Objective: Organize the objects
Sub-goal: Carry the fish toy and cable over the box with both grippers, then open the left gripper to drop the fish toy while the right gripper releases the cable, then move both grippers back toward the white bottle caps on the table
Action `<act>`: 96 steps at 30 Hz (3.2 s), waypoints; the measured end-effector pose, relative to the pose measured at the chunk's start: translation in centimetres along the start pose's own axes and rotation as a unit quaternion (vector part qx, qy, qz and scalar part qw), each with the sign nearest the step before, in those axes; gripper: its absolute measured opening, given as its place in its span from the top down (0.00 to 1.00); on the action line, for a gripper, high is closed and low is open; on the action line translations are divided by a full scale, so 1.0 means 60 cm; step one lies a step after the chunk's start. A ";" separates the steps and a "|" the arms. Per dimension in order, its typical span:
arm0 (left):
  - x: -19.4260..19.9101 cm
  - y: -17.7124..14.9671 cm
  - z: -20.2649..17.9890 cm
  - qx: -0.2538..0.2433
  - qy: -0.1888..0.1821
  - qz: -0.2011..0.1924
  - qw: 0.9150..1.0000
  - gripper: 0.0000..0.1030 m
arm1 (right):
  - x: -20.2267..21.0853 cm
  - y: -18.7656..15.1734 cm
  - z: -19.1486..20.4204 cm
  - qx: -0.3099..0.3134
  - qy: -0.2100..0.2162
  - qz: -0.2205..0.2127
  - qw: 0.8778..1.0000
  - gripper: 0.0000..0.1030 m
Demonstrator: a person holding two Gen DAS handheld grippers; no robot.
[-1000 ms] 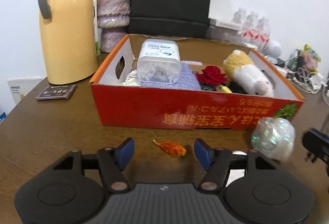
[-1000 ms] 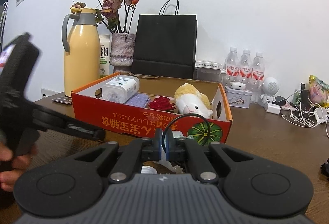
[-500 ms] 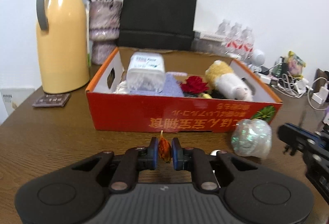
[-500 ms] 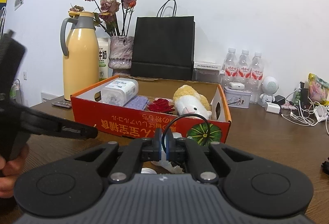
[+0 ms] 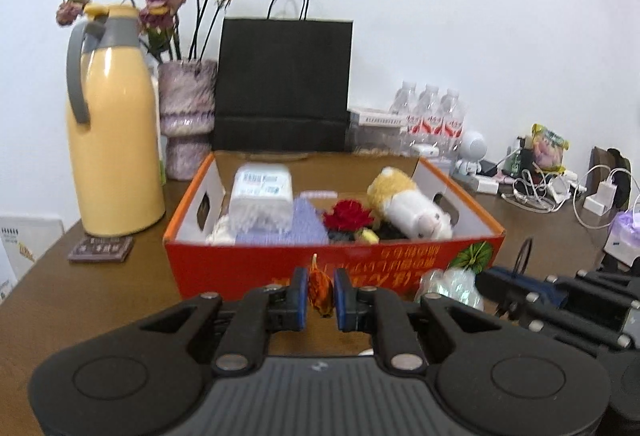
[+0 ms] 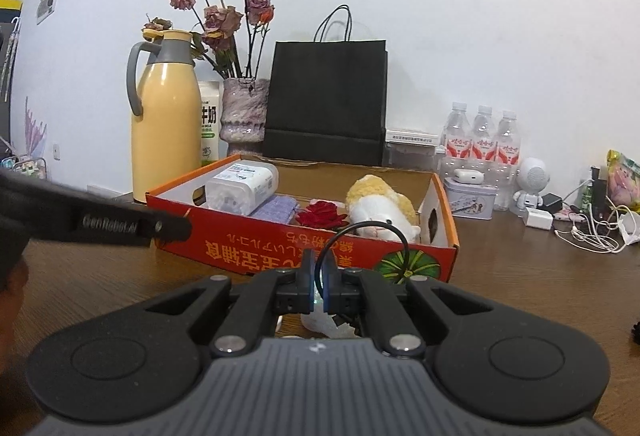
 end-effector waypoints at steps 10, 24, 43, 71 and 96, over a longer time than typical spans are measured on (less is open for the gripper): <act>0.001 0.063 -0.014 -0.004 -0.009 -0.035 0.999 0.88 | -0.010 0.070 0.005 0.026 0.013 -0.043 0.999 0.96; -0.066 0.121 0.001 -0.002 0.001 -0.072 0.997 0.88 | -0.107 0.108 0.005 0.016 0.047 -0.051 0.997 0.96; -0.204 0.164 0.019 -0.021 -0.013 -0.061 0.998 0.88 | -0.246 0.130 -0.025 0.029 0.067 -0.019 0.997 0.96; -0.280 0.167 0.050 -0.034 0.016 -0.059 0.998 0.01 | -0.315 0.122 -0.083 -0.009 0.153 0.111 0.982 0.07; -0.188 0.126 0.066 0.005 0.042 -0.092 0.995 0.00 | -0.214 0.087 -0.067 0.023 0.100 0.059 0.993 0.00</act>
Point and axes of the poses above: each gripper's, at about its wrist camera, not at the fingertips, and x roughly against the way its jaws point, z to its left, y to its top, the point moved 5 cm from there along -x, roughly the way its jaws point, and after that the axes turned 1 degree about y, right-handed, at the moved point
